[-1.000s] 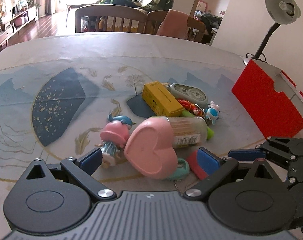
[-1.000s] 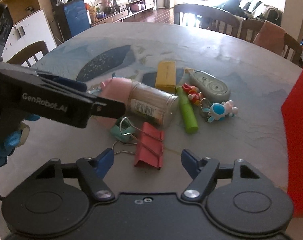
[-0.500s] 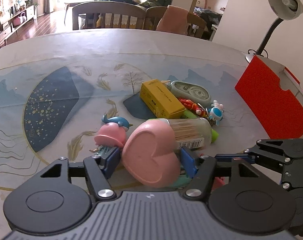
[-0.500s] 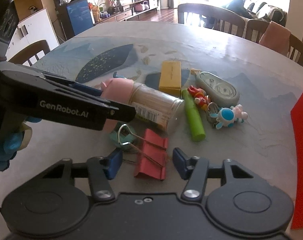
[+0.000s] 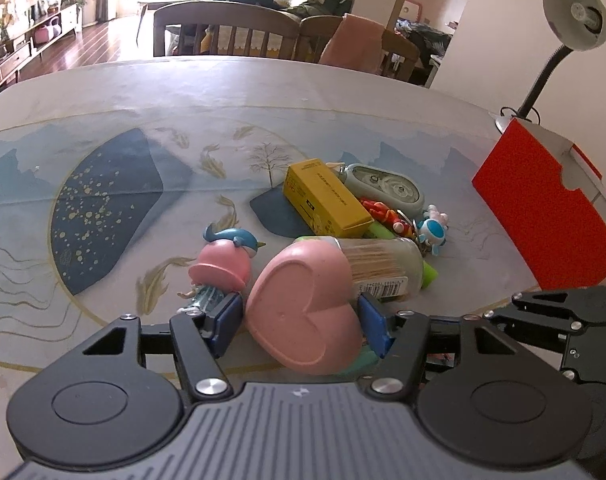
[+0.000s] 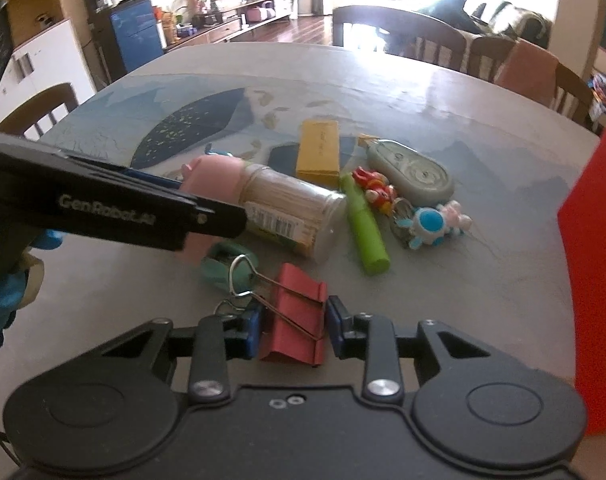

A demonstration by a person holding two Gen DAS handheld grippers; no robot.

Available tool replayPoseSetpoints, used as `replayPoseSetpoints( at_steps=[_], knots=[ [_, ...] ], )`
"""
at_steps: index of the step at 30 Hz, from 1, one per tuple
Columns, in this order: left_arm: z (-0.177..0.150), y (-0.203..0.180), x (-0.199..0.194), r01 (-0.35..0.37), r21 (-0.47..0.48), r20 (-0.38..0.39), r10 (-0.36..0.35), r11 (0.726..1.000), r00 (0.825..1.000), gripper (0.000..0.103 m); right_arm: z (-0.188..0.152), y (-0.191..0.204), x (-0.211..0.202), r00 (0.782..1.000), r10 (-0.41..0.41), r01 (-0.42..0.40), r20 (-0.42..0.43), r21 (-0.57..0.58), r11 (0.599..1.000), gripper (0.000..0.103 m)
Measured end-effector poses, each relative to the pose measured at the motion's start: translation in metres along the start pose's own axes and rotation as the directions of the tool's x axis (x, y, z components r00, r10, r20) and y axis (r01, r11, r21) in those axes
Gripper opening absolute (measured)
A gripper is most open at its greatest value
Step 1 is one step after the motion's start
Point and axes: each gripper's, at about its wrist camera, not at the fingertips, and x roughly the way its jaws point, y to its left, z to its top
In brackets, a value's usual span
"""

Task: Organize rigid objects
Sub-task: 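Grasp the red binder clip with the right tool while the left tool grasps the pink heart container, then carry the binder clip and pink heart container into the red shoebox with both tools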

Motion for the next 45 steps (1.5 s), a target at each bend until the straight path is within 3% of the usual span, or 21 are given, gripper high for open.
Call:
replayPoseSetpoints(
  at_steps=[15,28,36,45],
  knots=[
    [-0.014,-0.007,-0.045,0.011,-0.019,-0.001,-0.011,1.0,1.0,0.063,-0.014,-0.002,-0.078,0.996,-0.059,0.049,0.068,0.142,0.989,0.031],
    [0.007,-0.052,-0.108,0.102,0.08,0.03,-0.104,0.992,0.994,0.063,-0.007,-0.004,-0.16,0.97,-0.164,0.12,0.18,0.234,0.965,0.031],
    [0.029,-0.091,-0.128,0.149,0.143,0.058,-0.158,0.979,0.986,0.063,0.003,-0.032,-0.198,0.949,-0.195,0.125,0.247,0.273,0.954,0.031],
    [0.05,-0.157,-0.108,0.19,0.19,0.05,-0.203,0.963,0.978,0.063,-0.003,-0.096,-0.215,0.931,-0.251,0.166,0.266,0.304,0.938,0.031]
  ],
)
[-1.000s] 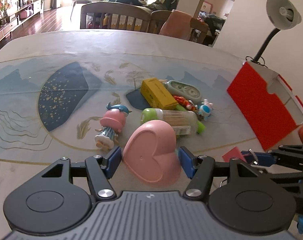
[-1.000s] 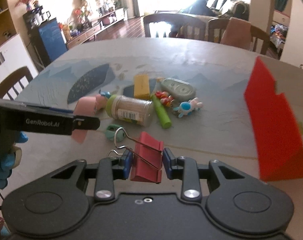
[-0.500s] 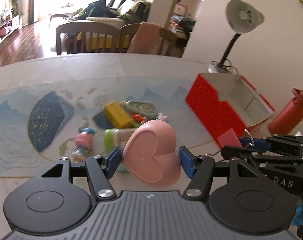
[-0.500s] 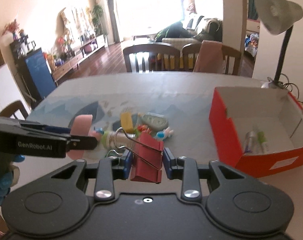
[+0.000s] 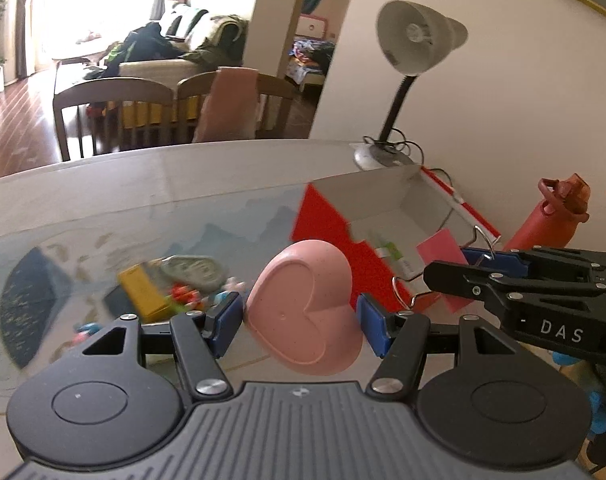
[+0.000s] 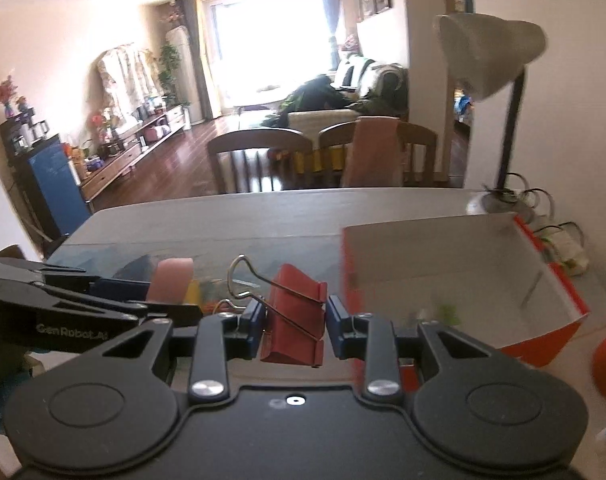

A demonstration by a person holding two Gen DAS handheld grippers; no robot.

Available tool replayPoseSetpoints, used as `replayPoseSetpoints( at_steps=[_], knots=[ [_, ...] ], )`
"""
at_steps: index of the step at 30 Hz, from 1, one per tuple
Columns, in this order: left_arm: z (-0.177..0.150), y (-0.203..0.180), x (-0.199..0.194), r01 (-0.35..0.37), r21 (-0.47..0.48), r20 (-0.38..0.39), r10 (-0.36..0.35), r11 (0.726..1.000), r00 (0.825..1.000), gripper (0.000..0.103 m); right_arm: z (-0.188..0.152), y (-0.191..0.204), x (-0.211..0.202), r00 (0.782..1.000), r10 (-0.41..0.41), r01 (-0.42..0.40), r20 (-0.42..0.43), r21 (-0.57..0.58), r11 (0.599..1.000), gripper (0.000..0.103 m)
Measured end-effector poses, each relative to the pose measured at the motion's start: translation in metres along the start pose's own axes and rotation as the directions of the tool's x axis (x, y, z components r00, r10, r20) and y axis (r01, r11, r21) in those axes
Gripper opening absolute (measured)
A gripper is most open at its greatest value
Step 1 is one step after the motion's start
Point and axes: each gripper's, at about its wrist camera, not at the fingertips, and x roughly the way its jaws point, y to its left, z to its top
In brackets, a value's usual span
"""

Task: Organize rigid objects
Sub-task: 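Carry the binder clip and pink heart container into the red shoebox with both tools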

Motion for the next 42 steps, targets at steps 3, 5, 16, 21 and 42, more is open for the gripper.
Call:
replayPoseSetpoints(
  at_steps=[3,5,16,21,42],
  knots=[
    [0.009,-0.018,0.018,0.003,0.009,-0.009,-0.003,1.0,1.0,0.063,0.002,-0.026,0.005,1.0,-0.021,0.021,-0.006,0.007,1.0,0.031],
    [0.016,-0.032,0.031,0.011,0.01,-0.016,-0.011,1.0,1.0,0.063,0.003,-0.043,0.009,0.999,-0.03,0.03,-0.011,0.016,0.999,0.031],
    [0.046,-0.09,0.099,0.001,0.054,-0.069,0.002,0.999,0.998,0.063,0.004,-0.124,0.031,0.995,-0.093,0.094,-0.026,0.059,0.994,0.031],
    [0.06,-0.109,0.129,-0.013,0.091,-0.094,0.022,0.996,0.995,0.063,0.001,-0.15,0.041,0.992,-0.113,0.116,-0.048,0.064,0.991,0.031],
    [0.106,-0.145,0.267,-0.052,0.219,-0.23,0.103,0.974,0.968,0.063,-0.007,-0.195,0.112,0.966,-0.152,0.155,-0.208,-0.004,0.988,0.031]
  ],
)
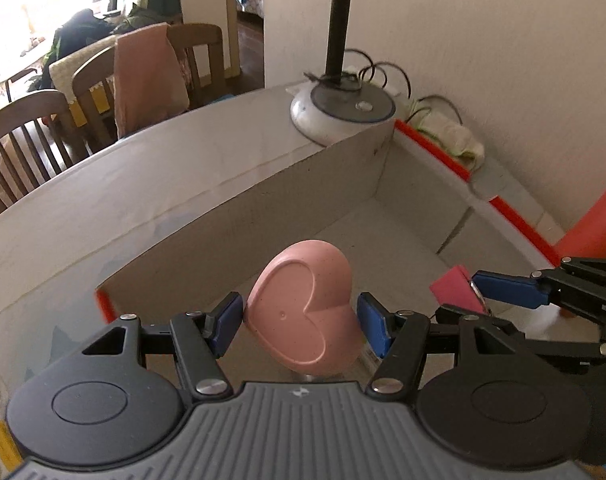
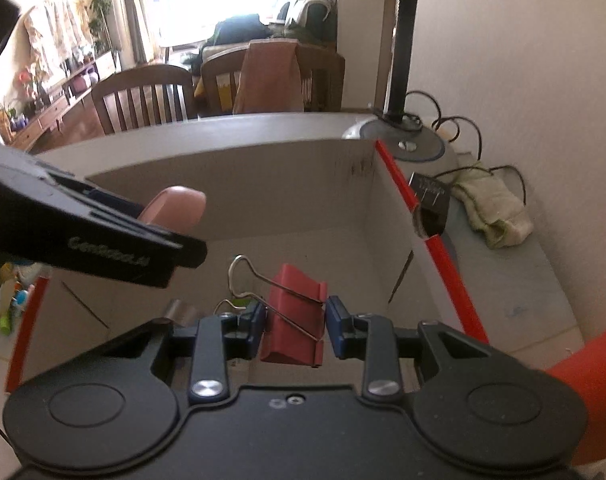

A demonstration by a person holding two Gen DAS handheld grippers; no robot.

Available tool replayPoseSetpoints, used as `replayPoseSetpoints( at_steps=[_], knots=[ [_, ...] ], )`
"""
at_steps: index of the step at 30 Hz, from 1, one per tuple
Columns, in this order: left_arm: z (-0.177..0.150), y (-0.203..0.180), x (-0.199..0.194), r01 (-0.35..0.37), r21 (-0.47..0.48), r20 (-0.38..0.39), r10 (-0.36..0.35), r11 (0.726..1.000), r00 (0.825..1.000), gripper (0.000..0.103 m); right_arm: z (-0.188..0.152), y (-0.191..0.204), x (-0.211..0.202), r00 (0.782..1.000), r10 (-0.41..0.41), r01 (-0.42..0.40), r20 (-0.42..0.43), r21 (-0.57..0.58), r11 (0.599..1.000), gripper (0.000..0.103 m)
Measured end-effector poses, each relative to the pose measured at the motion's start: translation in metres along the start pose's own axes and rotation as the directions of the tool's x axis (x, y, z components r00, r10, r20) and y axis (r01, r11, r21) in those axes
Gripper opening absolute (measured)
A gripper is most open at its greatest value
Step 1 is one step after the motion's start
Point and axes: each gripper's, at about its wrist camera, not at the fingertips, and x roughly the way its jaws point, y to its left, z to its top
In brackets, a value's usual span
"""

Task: Organize rigid objects
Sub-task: 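Carry the binder clip and pink heart container into the red shoebox with both tools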

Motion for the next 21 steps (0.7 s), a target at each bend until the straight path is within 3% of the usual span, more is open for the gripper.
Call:
replayPoseSetpoints(
  at_steps=[13,21],
  knots=[
    [0.013,-0.012,0.058,-0.024,0.031,-0.131,0.028,0.999,0.991,0.063,-0.01,0.002,0.04,0.983,0.015,-0.018,-0.181,-0.015,1.0,0.031],
    [0.013,-0.015,0.079,-0.017,0.04,-0.197,0.024,0.999,0.98,0.063,-0.013,0.004,0.043,0.978,0.006,-0.007,-0.21,-0.004,1.0,0.031]
  ],
)
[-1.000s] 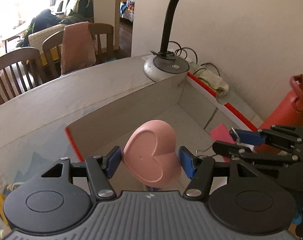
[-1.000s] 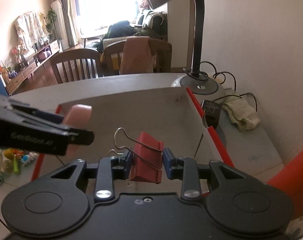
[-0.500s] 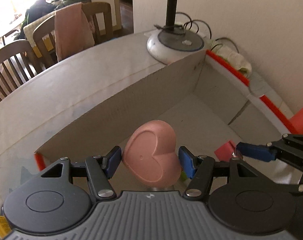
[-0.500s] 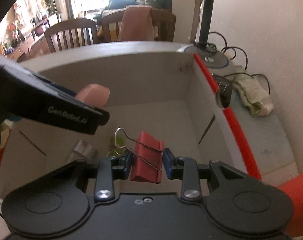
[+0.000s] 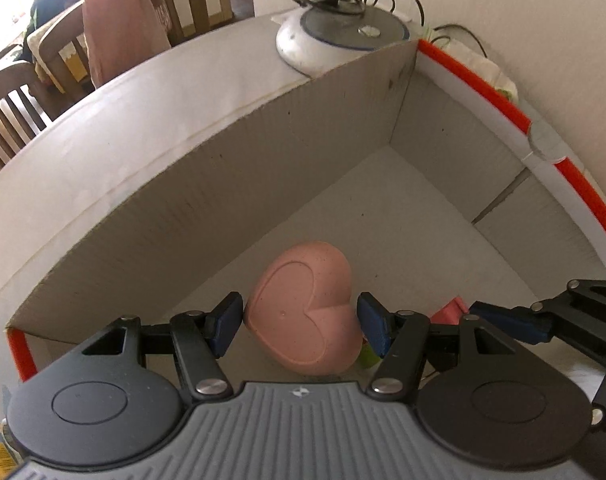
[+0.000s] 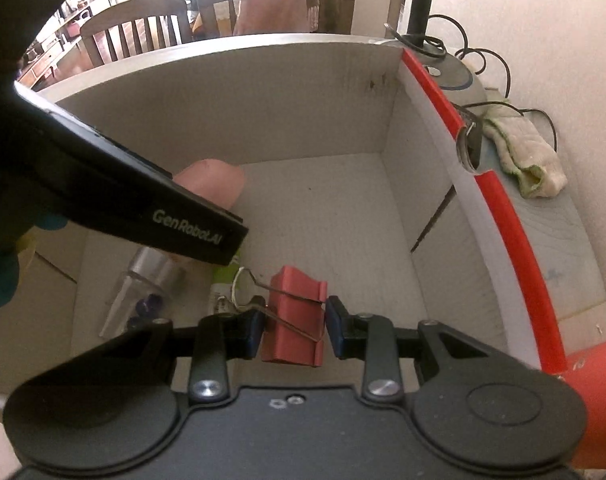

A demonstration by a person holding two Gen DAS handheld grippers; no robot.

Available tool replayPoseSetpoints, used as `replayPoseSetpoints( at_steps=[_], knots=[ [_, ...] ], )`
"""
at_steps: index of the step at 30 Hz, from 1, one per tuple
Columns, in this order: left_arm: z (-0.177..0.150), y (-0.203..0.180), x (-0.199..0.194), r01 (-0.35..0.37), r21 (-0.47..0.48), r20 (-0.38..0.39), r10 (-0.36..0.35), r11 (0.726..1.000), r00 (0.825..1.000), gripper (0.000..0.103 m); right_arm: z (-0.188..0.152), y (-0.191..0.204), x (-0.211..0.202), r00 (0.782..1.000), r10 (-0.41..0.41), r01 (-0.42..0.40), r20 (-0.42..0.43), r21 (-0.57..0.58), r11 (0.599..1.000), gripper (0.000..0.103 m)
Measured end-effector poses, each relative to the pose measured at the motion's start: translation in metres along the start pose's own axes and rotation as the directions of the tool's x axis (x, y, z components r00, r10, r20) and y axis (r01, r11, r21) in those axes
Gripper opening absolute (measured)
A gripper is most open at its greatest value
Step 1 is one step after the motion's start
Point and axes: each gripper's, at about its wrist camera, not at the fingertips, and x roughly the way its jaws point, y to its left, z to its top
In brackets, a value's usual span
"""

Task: Organize rigid objects
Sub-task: 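Carry the binder clip and pink heart container into the red shoebox with both tools, then open the right tool to drop the binder clip while the left tool releases the heart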

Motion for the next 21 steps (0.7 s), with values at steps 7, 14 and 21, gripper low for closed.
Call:
replayPoseSetpoints(
  at_steps=[7,14,21],
  knots=[
    [0.0,0.003,0.01,0.025,-0.032,-0.034,-0.026,0.999,0.999,0.063,0.001,0.0,-0.001,1.0,-0.002,0.002,0.0,0.006,1.0,0.031],
    [-0.001,0.002,0.008,0.021,-0.028,-0.036,-0.022,0.999,0.999,0.064,0.005,-0.007,-0.003,1.0,0.001,-0.001,0.012,0.032,0.999,0.038],
    [-0.006,0.005,-0.005,0.024,-0.038,-0.01,-0.024,0.999,1.0,0.064,0.008,-0.011,-0.012,0.999,0.014,-0.017,0.042,0.057,0.998,0.048]
  ],
)
